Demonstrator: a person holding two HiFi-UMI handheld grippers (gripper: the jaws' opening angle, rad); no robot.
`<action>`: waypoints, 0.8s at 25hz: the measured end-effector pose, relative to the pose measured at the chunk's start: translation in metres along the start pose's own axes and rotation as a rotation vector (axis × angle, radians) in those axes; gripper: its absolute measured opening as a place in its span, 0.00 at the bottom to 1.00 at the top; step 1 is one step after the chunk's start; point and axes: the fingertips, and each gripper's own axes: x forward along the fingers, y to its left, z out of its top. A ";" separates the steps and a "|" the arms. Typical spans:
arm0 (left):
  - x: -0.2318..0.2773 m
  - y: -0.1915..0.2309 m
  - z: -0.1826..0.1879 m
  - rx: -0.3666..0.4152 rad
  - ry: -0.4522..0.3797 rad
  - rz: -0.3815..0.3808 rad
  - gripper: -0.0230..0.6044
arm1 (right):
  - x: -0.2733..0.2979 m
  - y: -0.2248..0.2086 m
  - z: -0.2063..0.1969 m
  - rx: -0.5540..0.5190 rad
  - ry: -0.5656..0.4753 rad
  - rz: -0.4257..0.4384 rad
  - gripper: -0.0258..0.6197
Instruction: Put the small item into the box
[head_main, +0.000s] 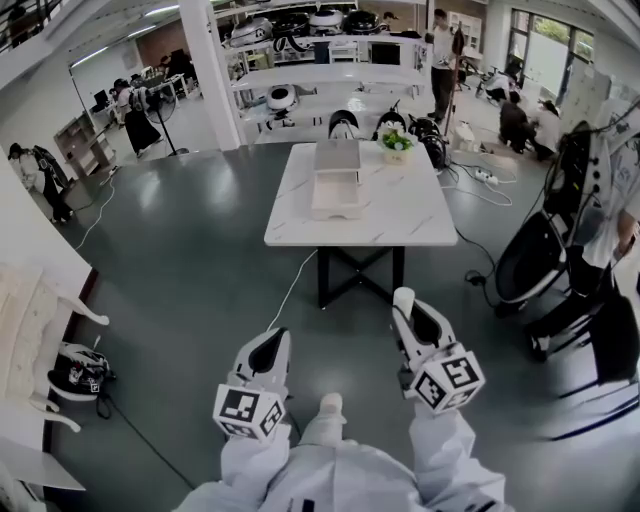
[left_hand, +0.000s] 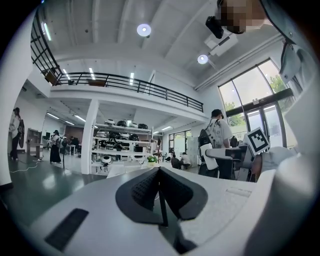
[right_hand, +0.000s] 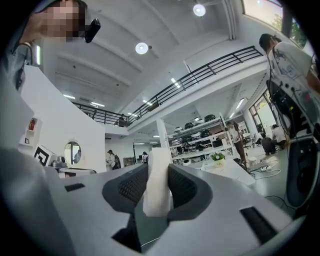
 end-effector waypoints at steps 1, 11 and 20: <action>0.003 0.002 0.000 -0.001 0.001 0.000 0.03 | 0.003 -0.002 0.000 0.001 0.000 -0.001 0.21; 0.071 0.033 -0.008 -0.022 -0.003 -0.026 0.03 | 0.055 -0.041 -0.009 -0.003 0.010 -0.025 0.22; 0.152 0.087 -0.003 -0.034 0.000 -0.054 0.03 | 0.136 -0.077 -0.011 0.009 0.016 -0.051 0.22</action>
